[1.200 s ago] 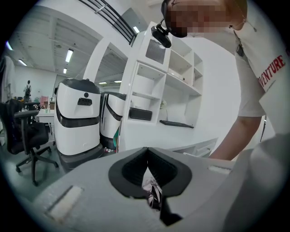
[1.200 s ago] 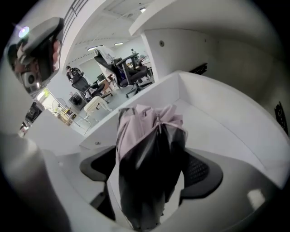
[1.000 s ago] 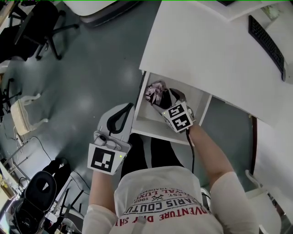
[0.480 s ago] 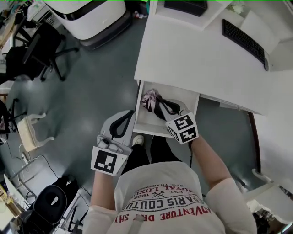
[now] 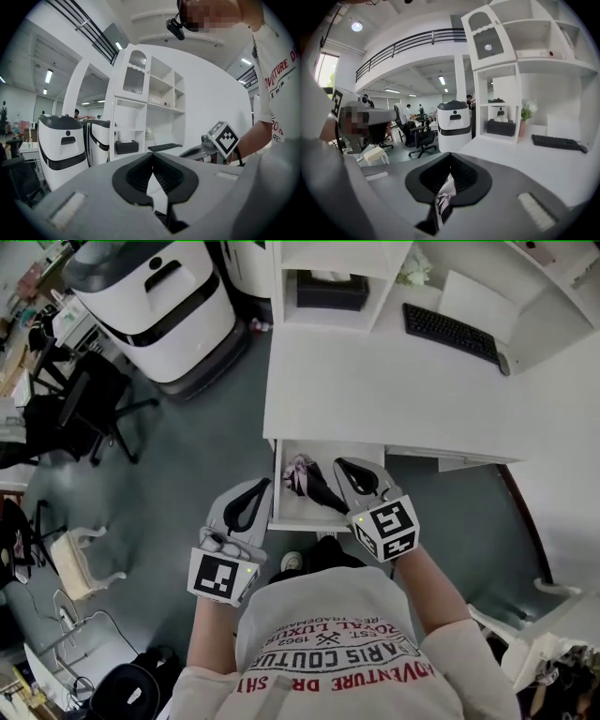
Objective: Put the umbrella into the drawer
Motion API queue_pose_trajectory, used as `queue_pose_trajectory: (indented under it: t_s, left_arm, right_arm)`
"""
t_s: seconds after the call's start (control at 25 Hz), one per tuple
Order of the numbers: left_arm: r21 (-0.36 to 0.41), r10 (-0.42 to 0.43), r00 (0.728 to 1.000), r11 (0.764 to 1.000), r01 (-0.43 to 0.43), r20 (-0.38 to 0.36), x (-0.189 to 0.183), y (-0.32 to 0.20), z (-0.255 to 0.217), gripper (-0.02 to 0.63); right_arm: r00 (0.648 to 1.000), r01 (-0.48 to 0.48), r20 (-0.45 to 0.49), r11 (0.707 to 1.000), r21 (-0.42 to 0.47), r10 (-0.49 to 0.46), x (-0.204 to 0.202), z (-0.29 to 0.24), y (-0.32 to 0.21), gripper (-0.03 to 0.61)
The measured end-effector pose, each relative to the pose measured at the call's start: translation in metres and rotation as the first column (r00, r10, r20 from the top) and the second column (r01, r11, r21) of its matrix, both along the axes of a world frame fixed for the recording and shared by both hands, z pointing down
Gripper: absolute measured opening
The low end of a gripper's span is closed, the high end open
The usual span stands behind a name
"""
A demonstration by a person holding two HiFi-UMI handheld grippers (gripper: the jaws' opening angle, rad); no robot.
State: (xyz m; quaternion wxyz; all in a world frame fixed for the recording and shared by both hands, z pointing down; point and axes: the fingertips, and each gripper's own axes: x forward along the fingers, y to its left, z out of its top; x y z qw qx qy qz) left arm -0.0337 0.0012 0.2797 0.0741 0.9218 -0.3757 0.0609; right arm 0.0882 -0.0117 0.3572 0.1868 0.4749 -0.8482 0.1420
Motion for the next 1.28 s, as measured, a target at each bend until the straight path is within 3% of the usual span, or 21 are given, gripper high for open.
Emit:
queue_pose_trajectory:
  t_s: [0.2, 0.56, 0.8, 1.28]
  left_arm:
    - [0.065, 0.033, 0.999, 0.997, -0.035, 0.017, 0.007, 0.000, -0.030, 0.003]
    - [0.128, 0.073, 0.997, 0.989, -0.074, 0.015, 0.017, -0.002, -0.069, 0.003]
    - [0.126, 0.059, 0.998, 0.990, -0.059, 0.004, 0.017, -0.010, -0.077, 0.003]
    - [0.140, 0.057, 0.998, 0.988, -0.059, 0.015, 0.019, -0.009, -0.085, 0.003]
  right_arm:
    - [0.999, -0.046, 0.007, 0.990, 0.137, 0.046, 0.014, -0.056, 0.008, 0.000]
    - [0.983, -0.181, 0.088, 0.942, 0.282, 0.163, 0.043, -0.122, 0.024, 0.000]
    - [0.980, -0.198, 0.098, 0.921, 0.337, 0.174, 0.052, -0.147, 0.027, 0.000]
    - [0.985, -0.169, 0.100, 0.917, 0.361, 0.142, 0.044, -0.150, 0.028, -0.001]
